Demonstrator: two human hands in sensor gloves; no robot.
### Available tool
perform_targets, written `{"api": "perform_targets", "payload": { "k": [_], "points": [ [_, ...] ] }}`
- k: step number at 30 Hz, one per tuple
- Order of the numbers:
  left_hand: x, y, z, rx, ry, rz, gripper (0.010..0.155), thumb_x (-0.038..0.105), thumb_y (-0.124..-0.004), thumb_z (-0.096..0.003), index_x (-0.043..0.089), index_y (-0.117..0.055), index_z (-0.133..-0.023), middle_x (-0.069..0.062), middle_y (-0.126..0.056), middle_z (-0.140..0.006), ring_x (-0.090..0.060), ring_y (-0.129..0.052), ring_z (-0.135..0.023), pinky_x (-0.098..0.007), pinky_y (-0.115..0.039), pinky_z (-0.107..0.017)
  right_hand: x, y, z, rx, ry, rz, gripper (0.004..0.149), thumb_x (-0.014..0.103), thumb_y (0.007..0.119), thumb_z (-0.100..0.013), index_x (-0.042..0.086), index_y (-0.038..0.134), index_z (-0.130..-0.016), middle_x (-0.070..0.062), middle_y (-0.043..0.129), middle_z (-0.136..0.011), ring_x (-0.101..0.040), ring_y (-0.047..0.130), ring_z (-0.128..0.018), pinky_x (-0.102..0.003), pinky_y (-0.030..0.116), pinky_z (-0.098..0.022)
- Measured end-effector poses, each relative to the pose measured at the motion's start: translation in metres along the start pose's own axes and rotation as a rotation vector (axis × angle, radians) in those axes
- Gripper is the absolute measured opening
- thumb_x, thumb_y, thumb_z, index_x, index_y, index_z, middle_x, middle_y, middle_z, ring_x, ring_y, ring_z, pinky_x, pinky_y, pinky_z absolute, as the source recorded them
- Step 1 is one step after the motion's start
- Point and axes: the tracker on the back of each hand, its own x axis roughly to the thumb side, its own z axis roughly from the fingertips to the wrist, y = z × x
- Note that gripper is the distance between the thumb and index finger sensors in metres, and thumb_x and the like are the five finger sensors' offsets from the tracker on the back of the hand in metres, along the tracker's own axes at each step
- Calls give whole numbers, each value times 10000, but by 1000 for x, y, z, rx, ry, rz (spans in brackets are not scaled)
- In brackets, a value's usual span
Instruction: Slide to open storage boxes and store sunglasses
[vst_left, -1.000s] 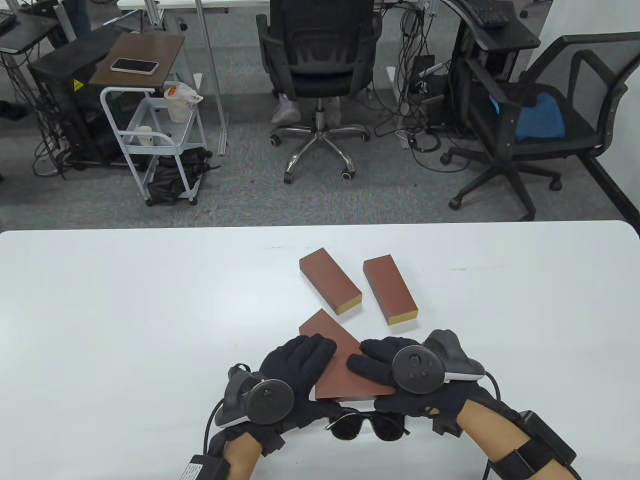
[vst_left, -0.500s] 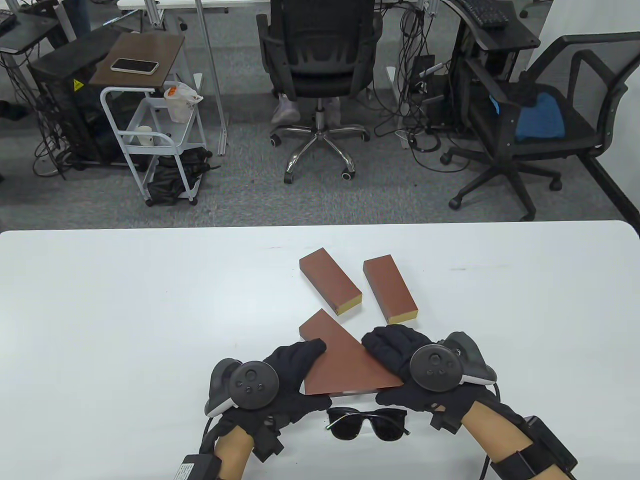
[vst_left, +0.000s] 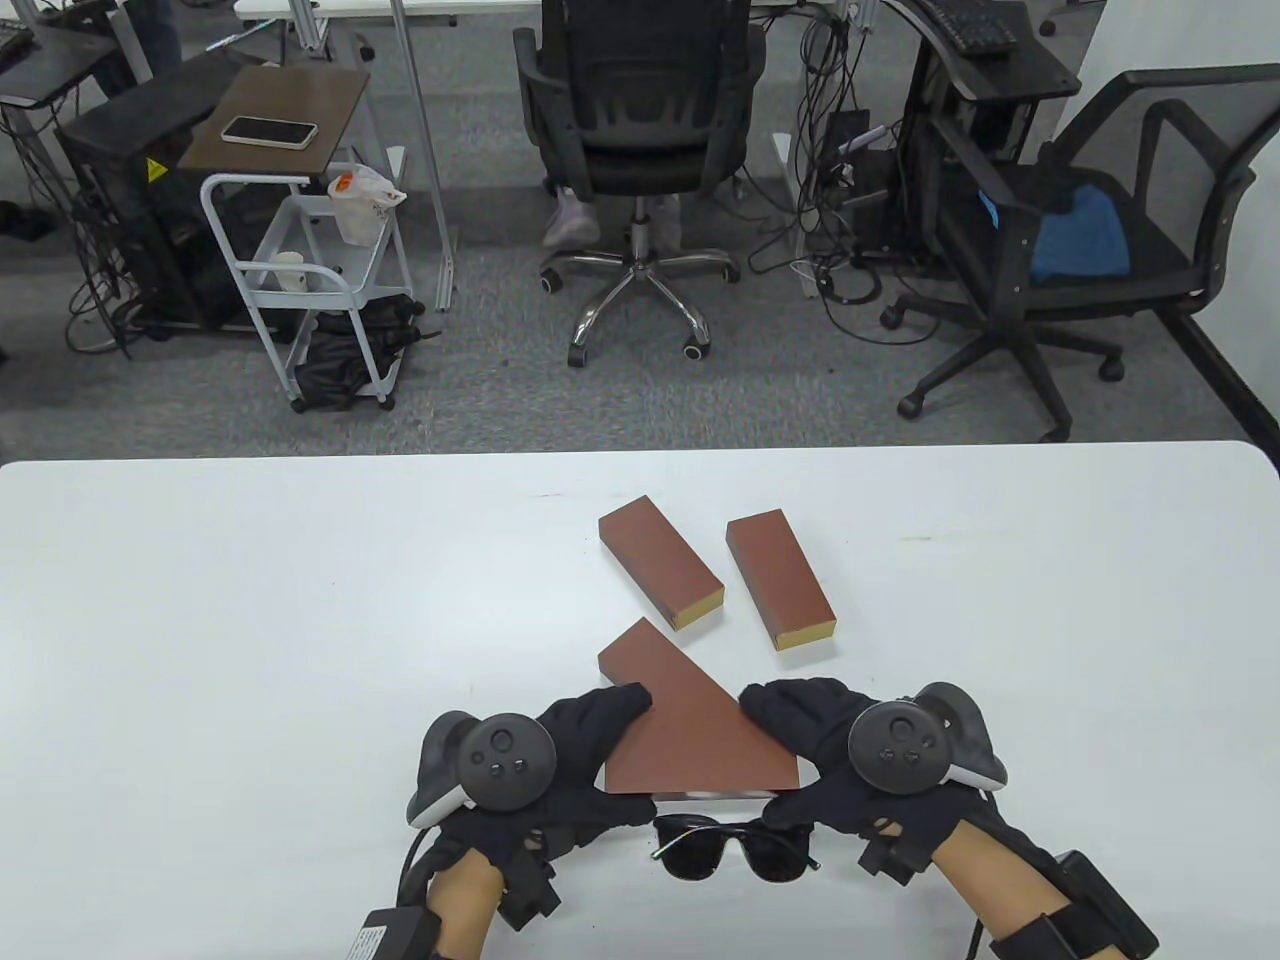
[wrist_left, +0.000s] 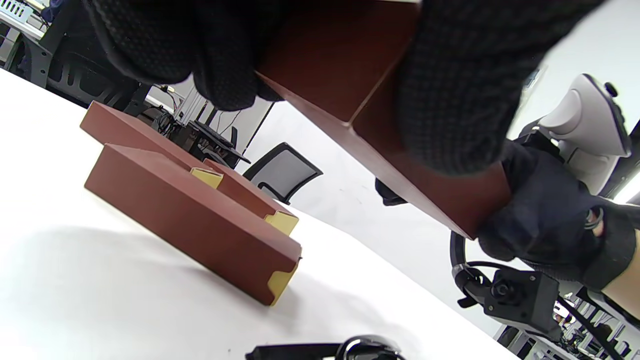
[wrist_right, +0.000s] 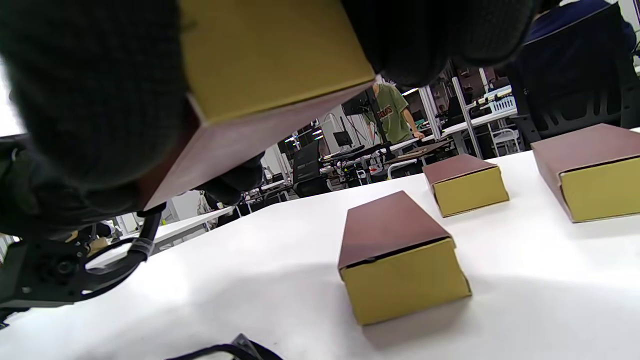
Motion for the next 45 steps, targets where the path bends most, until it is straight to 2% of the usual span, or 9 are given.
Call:
{"api": "perform_targets", "payload": {
  "k": [8,19,32,34,37,39,41,45],
  "points": [
    [-6,1,1,-20,28,6,945,545,-997,-356,292,-540,-1144,-51,-674,-1149,-325,-790,-1008,-607,-718,-674,-8,0,3,-8,29,-52,967,544,994,-161,264,542,-969,-121,654,-951,-345,730,-816,-529,670,-635],
    [-20,5,7,-12,89,45,935,527,-989,-375,295,-524,-1152,-75,-647,-1162,-347,-762,-1022,-618,-703,-679,-39,-11,17,-11,133,-173,890,444,1007,-224,281,548,-968,-103,614,-1002,-374,725,-848,-537,668,-645],
    [-34,11,13,11,151,126,934,485,-984,-400,317,-476,-1166,-97,-577,-1197,-367,-710,-1055,-632,-681,-686,-60,-18,27,-44,195,-250,835,382,1013,-242,279,590,-954,-104,607,-1014,-372,810,-818,-501,753,-611],
    [-35,11,13,44,155,176,930,488,-972,-409,322,-461,-1168,-97,-553,-1207,-367,-712,-1052,-632,-682,-682,-61,-20,28,-72,193,-276,826,377,1013,-244,274,600,-951,-107,611,-1012,-376,817,-812,-496,761,-609],
    [-38,11,16,97,181,355,948,550,-943,-420,317,-425,-1179,-97,-528,-1220,-385,-703,-1049,-637,-675,-675,-61,-25,30,-116,189,-314,818,369,1015,-246,268,608,-949,-112,614,-1012,-380,819,-811,-498,767,-607],
    [-41,8,18,147,228,490,934,626,-855,-459,300,-375,-1190,-122,-517,-1221,-390,-716,-1034,-622,-693,-661,-60,-27,31,-133,182,-318,816,368,1014,-248,267,609,-948,-113,614,-1011,-381,820,-811,-497,767,-608],
    [-43,3,18,178,283,625,898,612,-810,-494,282,-350,-1191,-149,-507,-1215,-398,-725,-1015,-615,-696,-648,-58,-28,31,-149,175,-323,814,370,1012,-250,266,607,-949,-113,614,-1012,-380,819,-812,-495,769,-608],
    [-48,-6,20,128,361,810,910,620,-751,-534,237,-249,-1189,-184,-463,-1211,-406,-695,-1017,-604,-687,-653,-52,-28,31,-176,169,-318,812,371,1008,-255,265,603,-951,-115,609,-1013,-381,815,-812,-496,766,-607]
  ]
}}
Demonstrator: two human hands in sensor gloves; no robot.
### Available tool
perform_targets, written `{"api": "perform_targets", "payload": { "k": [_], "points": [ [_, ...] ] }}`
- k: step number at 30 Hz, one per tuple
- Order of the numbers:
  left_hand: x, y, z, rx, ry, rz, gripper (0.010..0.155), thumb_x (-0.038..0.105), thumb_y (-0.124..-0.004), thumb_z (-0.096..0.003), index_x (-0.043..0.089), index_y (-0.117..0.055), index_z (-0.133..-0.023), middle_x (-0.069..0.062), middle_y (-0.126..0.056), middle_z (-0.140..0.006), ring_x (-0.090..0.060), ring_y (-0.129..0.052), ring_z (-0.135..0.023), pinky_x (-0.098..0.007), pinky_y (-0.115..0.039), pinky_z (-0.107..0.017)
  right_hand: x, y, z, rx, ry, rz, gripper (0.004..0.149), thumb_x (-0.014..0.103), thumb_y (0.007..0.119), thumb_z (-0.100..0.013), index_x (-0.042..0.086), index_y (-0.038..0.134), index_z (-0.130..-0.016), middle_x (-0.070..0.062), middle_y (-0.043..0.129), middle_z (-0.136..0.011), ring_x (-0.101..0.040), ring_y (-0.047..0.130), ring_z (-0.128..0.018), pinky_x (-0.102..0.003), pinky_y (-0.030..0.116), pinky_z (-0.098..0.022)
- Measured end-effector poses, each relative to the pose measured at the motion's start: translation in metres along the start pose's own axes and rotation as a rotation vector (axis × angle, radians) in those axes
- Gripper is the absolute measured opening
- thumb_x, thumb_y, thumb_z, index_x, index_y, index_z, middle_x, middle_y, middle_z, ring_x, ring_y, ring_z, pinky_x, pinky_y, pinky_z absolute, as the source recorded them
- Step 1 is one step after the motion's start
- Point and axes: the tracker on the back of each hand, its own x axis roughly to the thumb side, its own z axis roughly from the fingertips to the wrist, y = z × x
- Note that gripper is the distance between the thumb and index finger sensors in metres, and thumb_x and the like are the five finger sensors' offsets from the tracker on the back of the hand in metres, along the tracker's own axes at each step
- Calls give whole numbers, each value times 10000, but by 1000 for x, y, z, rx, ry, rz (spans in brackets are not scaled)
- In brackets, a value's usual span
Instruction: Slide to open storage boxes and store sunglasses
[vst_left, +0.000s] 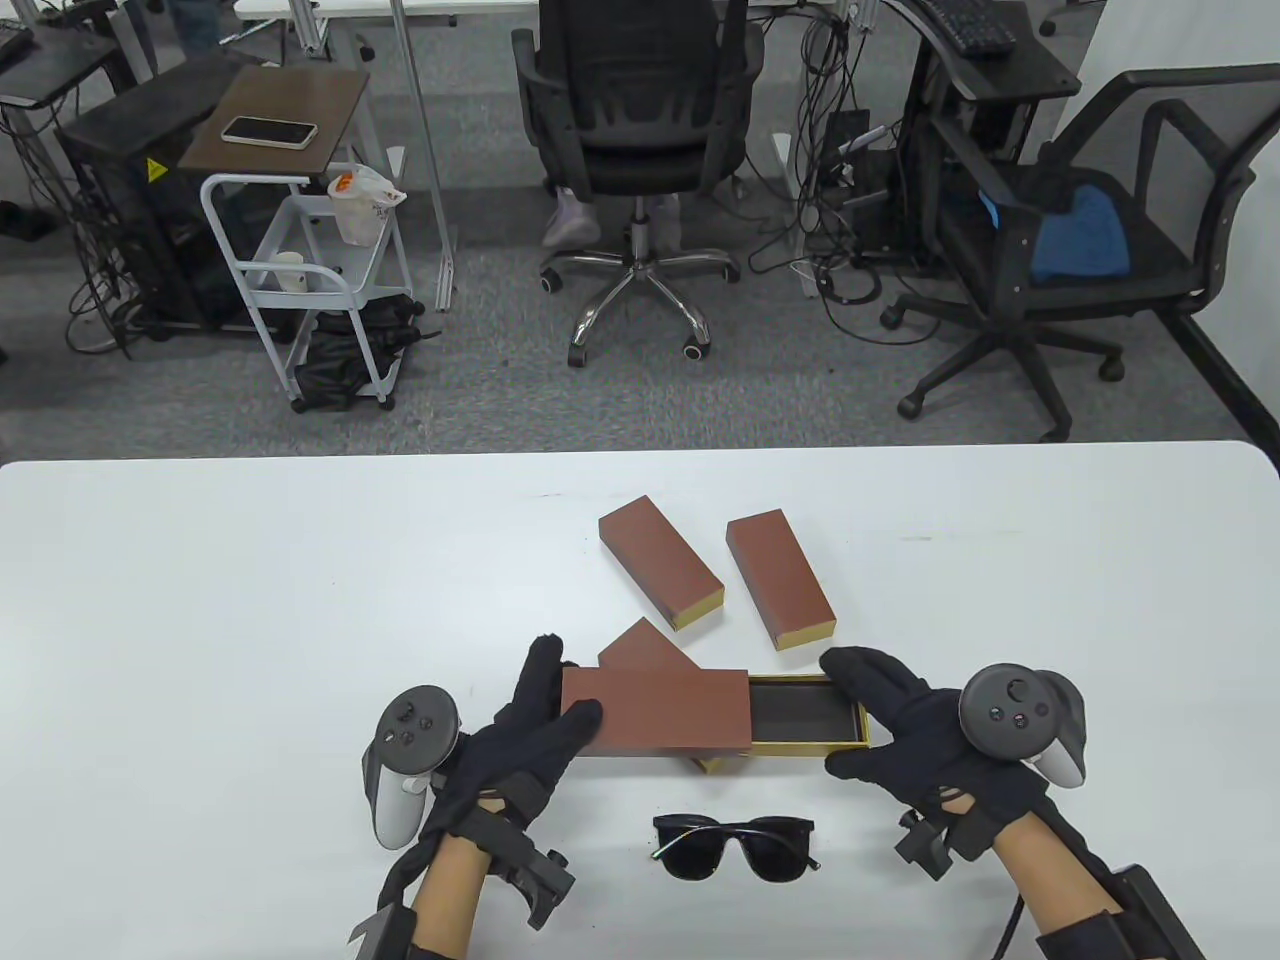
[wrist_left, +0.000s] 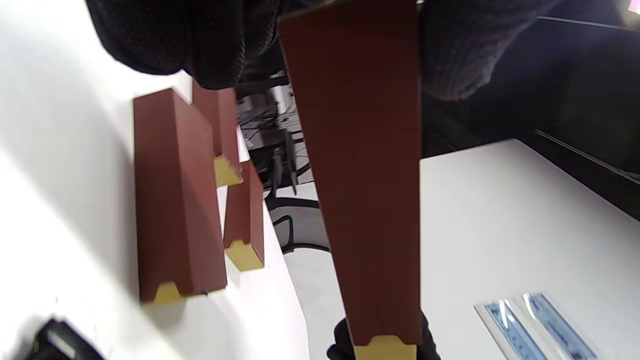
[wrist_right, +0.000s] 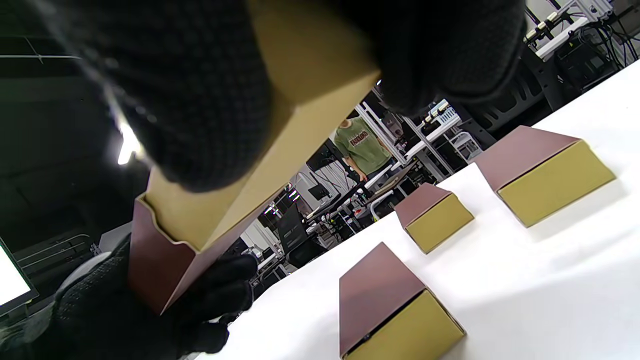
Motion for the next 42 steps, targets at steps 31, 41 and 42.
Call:
{"api": "perform_targets", "payload": {
  "k": [31,41,42],
  "points": [
    [-33,17,7,230,87,389,715,566,-498,-602,208,-309,-1191,-137,-746,-962,-283,-907,-690,-486,-786,-510,9,92,6,230,25,411,580,502,897,-314,272,790,-835,-117,763,-939,-422,769,-817,-561,696,-598],
    [-36,18,7,241,98,385,712,574,-498,-601,204,-341,-1189,-137,-770,-941,-278,-921,-664,-483,-793,-495,40,130,8,257,-166,705,447,440,915,-308,264,895,-719,-81,953,-737,-330,943,-610,-503,806,-480],
    [-36,18,7,240,99,384,713,575,-498,-601,204,-341,-1189,-138,-772,-940,-277,-922,-664,-483,-793,-494,41,132,8,260,-175,728,428,430,917,-309,259,908,-702,-82,970,-709,-324,956,-584,-499,815,-463]
  ]
}}
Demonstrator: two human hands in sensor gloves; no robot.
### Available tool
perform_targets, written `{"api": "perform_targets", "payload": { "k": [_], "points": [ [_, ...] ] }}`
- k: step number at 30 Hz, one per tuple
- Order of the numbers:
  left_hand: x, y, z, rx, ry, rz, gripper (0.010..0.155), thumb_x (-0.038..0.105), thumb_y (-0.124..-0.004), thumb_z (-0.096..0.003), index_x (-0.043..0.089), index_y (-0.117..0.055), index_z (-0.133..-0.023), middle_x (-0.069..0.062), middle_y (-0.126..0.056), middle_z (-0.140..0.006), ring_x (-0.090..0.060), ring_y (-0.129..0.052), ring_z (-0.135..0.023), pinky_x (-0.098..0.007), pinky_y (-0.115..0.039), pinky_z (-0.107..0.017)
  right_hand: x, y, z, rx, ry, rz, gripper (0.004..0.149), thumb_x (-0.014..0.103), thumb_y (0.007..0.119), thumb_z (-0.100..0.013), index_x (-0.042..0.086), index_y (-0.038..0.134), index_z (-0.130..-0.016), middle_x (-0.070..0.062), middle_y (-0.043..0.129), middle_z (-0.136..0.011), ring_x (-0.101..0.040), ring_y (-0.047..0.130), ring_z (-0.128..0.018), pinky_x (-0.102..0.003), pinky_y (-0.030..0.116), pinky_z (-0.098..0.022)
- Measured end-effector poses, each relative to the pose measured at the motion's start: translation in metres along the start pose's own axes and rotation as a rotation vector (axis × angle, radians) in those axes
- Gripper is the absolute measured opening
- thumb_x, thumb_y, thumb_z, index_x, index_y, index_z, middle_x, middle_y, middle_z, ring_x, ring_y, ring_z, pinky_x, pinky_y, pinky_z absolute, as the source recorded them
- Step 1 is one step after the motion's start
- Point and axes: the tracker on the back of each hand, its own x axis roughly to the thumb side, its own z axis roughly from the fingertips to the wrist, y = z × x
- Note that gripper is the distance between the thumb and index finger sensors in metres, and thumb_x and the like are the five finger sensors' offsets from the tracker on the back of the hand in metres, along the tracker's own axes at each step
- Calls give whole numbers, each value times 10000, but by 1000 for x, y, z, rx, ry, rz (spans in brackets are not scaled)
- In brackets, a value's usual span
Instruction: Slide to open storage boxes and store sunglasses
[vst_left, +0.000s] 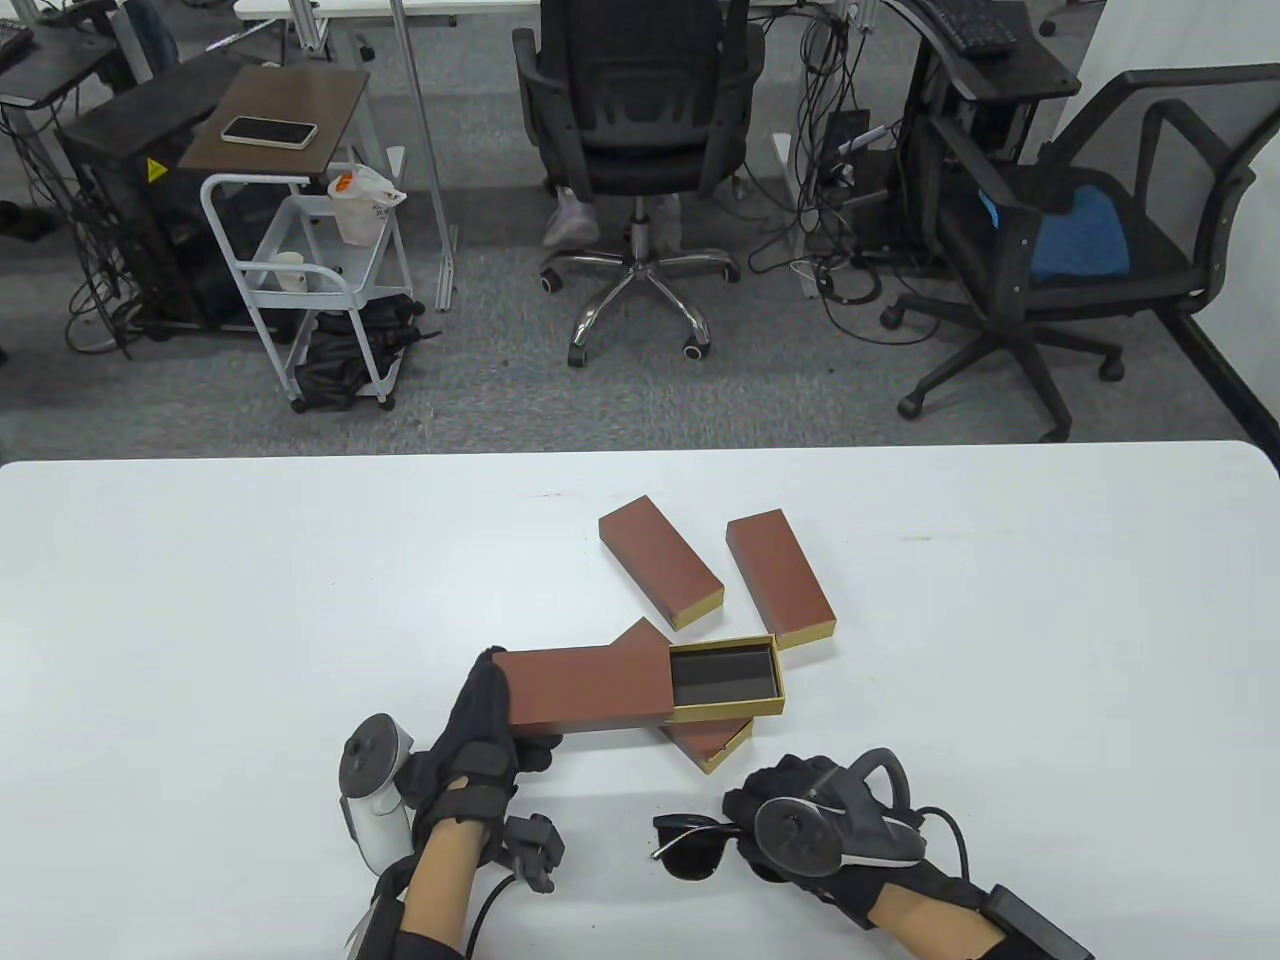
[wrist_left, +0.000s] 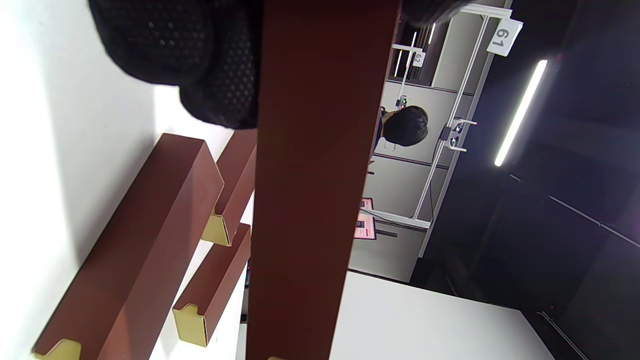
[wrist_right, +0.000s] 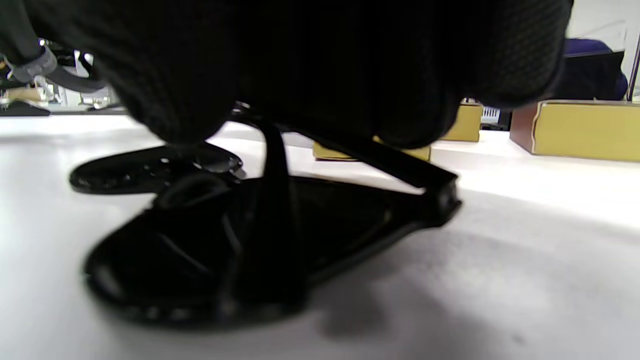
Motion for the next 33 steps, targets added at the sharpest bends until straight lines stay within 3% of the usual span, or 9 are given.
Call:
{"api": "perform_targets", "payload": {
  "k": [7,14,19,27,33],
  "points": [
    [-1,0,-1,-7,4,-9,712,572,-499,-600,207,-338,-1189,-137,-768,-944,-283,-918,-671,-489,-789,-498,4,4,-1,51,-2,32,384,378,910,-323,246,917,-683,-83,993,-654,-310,973,-531,-489,829,-429],
    [-3,1,-1,12,9,-13,712,571,-501,-598,207,-342,-1188,-139,-768,-944,-286,-918,-671,-492,-788,-499,1,-10,0,-12,7,6,378,347,909,-318,255,919,-685,-79,980,-647,-308,956,-526,-490,818,-429],
    [-5,5,-1,28,17,0,713,571,-498,-598,208,-335,-1190,-139,-763,-948,-287,-914,-675,-492,-785,-504,-6,-41,1,-79,-2,18,378,347,907,-318,260,920,-685,-87,968,-640,-309,938,-502,-485,812,-409],
    [-6,4,-2,29,23,-3,712,568,-500,-598,207,-336,-1189,-141,-762,-947,-288,-913,-675,-496,-784,-503,-22,-115,-8,-204,43,110,377,341,906,-320,264,919,-689,-93,955,-649,-313,922,-507,-487,801,-413],
    [-4,-3,-2,-3,19,-18,711,570,-500,-597,206,-344,-1188,-142,-766,-943,-288,-916,-670,-495,-786,-499,-34,-142,-19,-218,116,269,377,338,904,-323,270,916,-693,-95,944,-660,-313,912,-517,-489,794,-421]
  ]
}}
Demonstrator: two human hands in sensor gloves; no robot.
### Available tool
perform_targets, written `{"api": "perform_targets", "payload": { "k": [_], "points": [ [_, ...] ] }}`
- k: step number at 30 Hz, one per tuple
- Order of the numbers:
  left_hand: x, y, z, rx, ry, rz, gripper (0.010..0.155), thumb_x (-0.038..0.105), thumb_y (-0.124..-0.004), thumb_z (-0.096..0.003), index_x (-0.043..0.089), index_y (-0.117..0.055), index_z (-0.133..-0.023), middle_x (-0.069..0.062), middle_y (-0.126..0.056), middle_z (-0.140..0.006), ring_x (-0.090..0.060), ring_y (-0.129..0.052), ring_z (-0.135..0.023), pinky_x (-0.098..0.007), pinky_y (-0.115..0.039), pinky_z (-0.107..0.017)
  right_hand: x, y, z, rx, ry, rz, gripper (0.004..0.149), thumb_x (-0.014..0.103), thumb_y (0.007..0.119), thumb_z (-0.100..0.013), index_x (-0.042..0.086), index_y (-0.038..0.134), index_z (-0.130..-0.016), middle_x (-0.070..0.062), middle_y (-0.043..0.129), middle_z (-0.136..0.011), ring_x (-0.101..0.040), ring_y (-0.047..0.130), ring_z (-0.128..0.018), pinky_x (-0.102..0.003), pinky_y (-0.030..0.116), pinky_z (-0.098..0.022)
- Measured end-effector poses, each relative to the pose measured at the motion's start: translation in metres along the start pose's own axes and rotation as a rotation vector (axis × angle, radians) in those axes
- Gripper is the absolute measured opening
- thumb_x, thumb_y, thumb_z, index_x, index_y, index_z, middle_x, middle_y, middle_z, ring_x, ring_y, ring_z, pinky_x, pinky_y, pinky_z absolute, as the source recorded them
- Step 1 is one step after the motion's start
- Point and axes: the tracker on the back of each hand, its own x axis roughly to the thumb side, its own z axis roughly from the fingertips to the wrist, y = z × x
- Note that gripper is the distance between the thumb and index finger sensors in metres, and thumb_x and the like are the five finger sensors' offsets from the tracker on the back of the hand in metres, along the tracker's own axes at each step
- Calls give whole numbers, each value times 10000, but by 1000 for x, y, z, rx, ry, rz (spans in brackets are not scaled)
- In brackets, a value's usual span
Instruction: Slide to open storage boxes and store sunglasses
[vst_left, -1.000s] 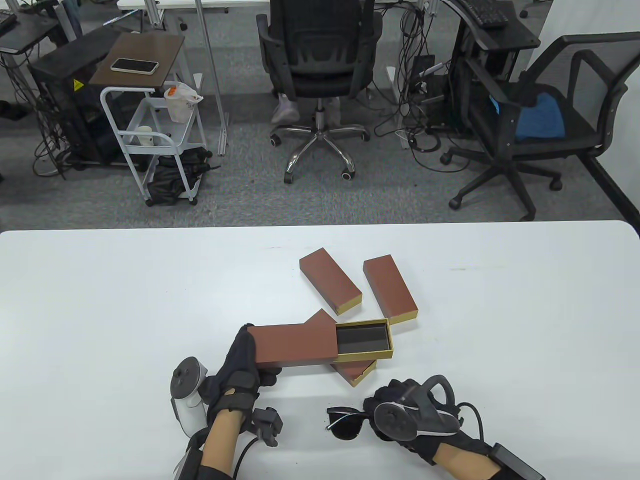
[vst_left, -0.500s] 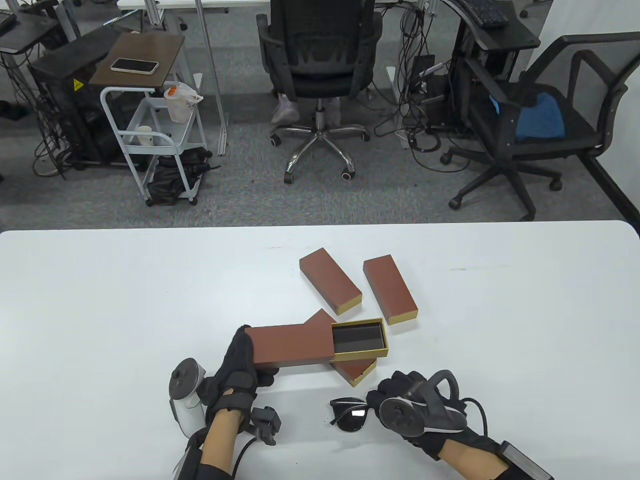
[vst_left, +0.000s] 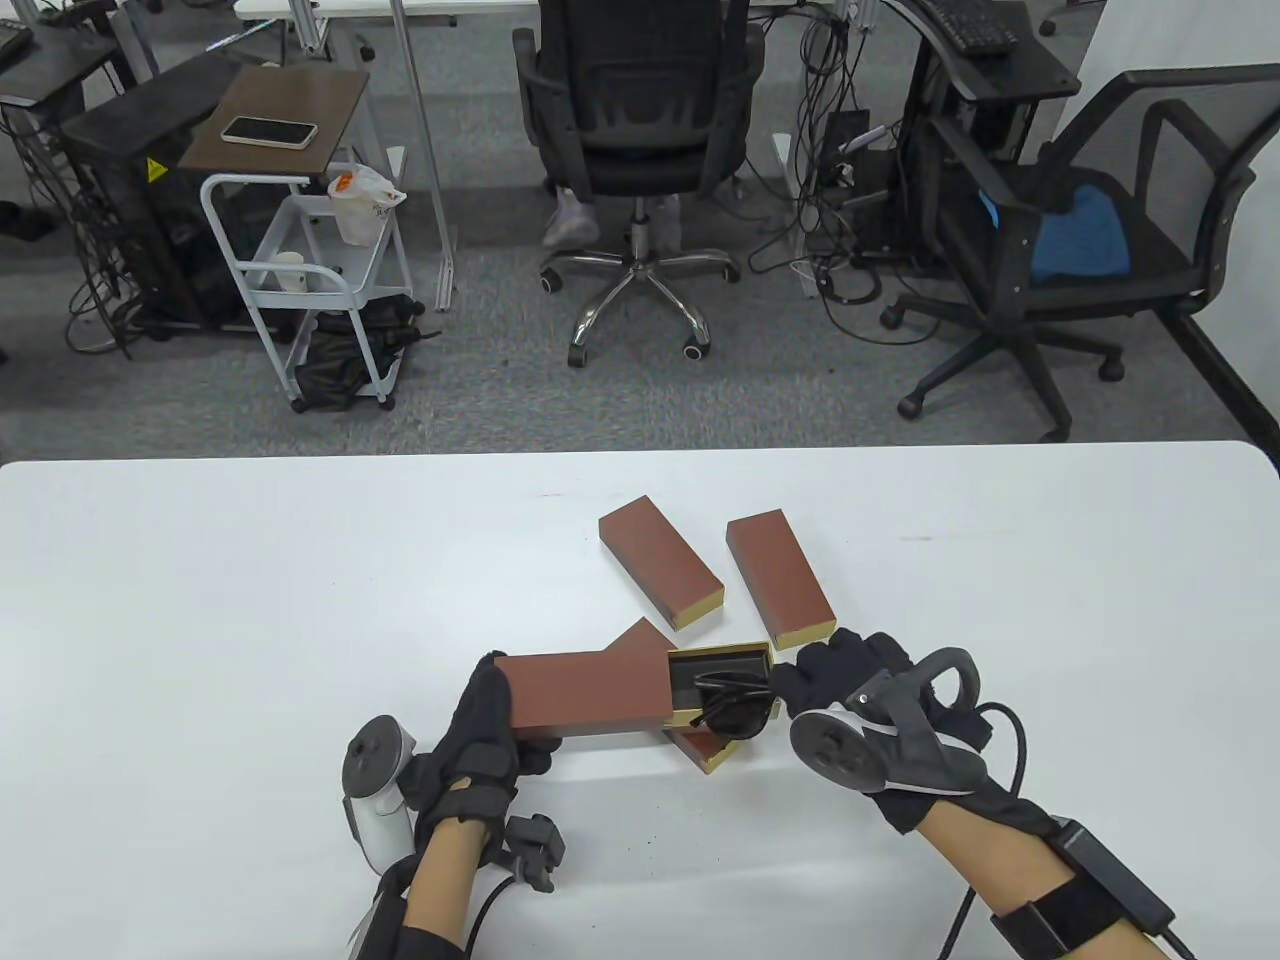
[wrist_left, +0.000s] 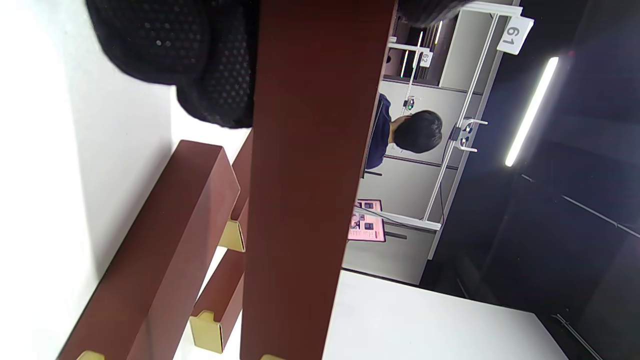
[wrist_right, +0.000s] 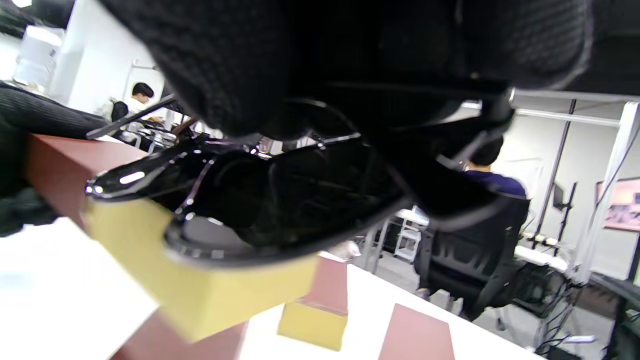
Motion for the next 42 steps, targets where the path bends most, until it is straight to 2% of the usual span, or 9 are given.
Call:
{"api": "perform_targets", "payload": {
  "k": [6,13,24,33,42],
  "points": [
    [2,-9,1,-37,-7,-11,711,568,-498,-598,206,-342,-1189,-141,-767,-942,-287,-917,-669,-494,-787,-499,-3,-3,-4,29,0,130,373,335,908,-319,282,920,-688,-87,941,-669,-312,904,-529,-489,787,-432],
    [4,-20,2,-85,-8,-15,711,564,-490,-598,202,-334,-1190,-143,-762,-945,-289,-914,-673,-496,-785,-500,4,-4,-3,97,-22,179,365,347,917,-310,301,934,-671,-48,962,-669,-298,912,-527,-482,794,-432],
    [4,-31,3,-120,-3,-38,711,556,-479,-596,196,-317,-1188,-148,-747,-952,-294,-906,-682,-500,-779,-507,16,-4,-9,130,-40,167,358,365,934,-291,319,952,-646,-20,994,-643,-275,939,-503,-472,814,-417],
    [2,-33,2,-140,-12,-50,711,552,-473,-592,199,-315,-1188,-146,-748,-952,-292,-906,-681,-499,-779,-507,25,4,-18,191,-21,97,359,363,936,-289,317,953,-644,-17,1002,-638,-272,956,-498,-473,820,-418],
    [1,-35,1,-162,-6,-46,712,550,-470,-592,193,-309,-1186,-147,-745,-949,-293,-905,-678,-499,-780,-504,27,15,-23,188,5,45,362,367,943,-280,308,959,-637,-17,1014,-623,-270,990,-459,-461,844,-384]
  ]
}}
